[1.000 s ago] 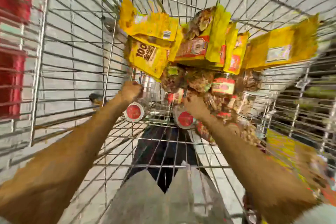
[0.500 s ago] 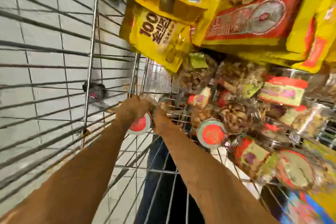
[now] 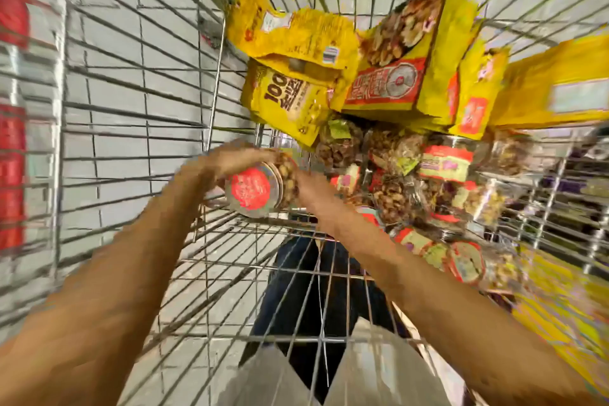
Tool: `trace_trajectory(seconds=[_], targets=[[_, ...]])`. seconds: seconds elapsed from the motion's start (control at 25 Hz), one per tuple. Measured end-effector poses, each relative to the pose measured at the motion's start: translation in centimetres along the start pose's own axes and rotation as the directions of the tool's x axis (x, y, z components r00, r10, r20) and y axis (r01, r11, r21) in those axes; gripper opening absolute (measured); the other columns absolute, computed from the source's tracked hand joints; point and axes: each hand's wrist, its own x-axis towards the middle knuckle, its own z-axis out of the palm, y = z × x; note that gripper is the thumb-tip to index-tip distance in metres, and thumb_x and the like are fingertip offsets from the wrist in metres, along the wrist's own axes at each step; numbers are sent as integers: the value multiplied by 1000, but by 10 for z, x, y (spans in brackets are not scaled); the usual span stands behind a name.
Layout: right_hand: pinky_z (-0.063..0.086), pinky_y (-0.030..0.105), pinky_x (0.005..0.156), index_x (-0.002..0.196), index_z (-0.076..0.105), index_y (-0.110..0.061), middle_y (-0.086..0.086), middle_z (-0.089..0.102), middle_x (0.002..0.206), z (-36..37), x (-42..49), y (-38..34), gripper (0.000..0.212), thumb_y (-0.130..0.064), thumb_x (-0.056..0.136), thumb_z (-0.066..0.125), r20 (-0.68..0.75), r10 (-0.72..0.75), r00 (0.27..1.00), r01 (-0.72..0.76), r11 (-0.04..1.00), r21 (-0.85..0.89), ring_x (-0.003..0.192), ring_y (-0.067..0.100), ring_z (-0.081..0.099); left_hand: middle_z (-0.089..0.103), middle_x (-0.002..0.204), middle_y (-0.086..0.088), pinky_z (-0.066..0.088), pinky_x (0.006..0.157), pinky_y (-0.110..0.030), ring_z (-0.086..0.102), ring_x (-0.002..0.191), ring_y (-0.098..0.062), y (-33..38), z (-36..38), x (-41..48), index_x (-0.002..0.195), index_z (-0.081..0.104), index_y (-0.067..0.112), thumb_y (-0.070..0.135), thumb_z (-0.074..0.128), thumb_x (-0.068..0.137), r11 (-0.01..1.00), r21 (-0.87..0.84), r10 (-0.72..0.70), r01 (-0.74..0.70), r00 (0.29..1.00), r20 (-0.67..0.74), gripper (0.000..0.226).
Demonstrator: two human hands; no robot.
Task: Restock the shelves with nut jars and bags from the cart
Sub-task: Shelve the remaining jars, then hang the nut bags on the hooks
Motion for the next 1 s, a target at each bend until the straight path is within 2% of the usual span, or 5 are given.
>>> trace_trajectory(seconds=[0.2,0.4,0.6,0.76,1.0], targets=[[3,46,118,146,8,3,20,0,154,-65,-79,2,98,-49,82,63,30,-637,770,457,519,-723,144,32,-2,70,93,-4,52,84,-36,66,85,-19,48,-23,-44,104,64,15,30,65,70,990,-126,83,-69,990,110,38],[14,43,117,144,17,4,20,19,152,-107,-83,-11,125,-48,52,85,-121,-679,724,557,679,-478,142,32,17,71,68,3,58,59,-36,69,60,-12,76,-1,-45,84,73,26,66,25,90,958,-264,163,-110,968,188,63],[44,25,96,119,40,-4,6,61,106,-141,-76,10,56,-11,74,73,-278,-330,902,410,855,316,103,9,60,71,61,-3,51,60,-27,67,62,-19,89,42,-40,76,59,14,70,4,88,974,-154,176,-167,983,49,80],[47,33,90,107,59,-7,6,73,98,-147,-77,26,41,-38,79,58,-126,-151,981,196,755,626,96,23,66,69,64,10,45,59,-23,61,60,-7,93,108,-32,79,62,22,54,18,98,832,-446,282,-330,944,-172,57],[44,47,102,109,63,-13,9,69,108,-152,-62,25,44,-46,80,64,-188,-188,964,264,756,599,101,23,62,73,73,-1,58,65,-25,71,72,-15,98,138,-20,89,63,18,40,17,103,759,-513,248,-401,907,-341,53]])
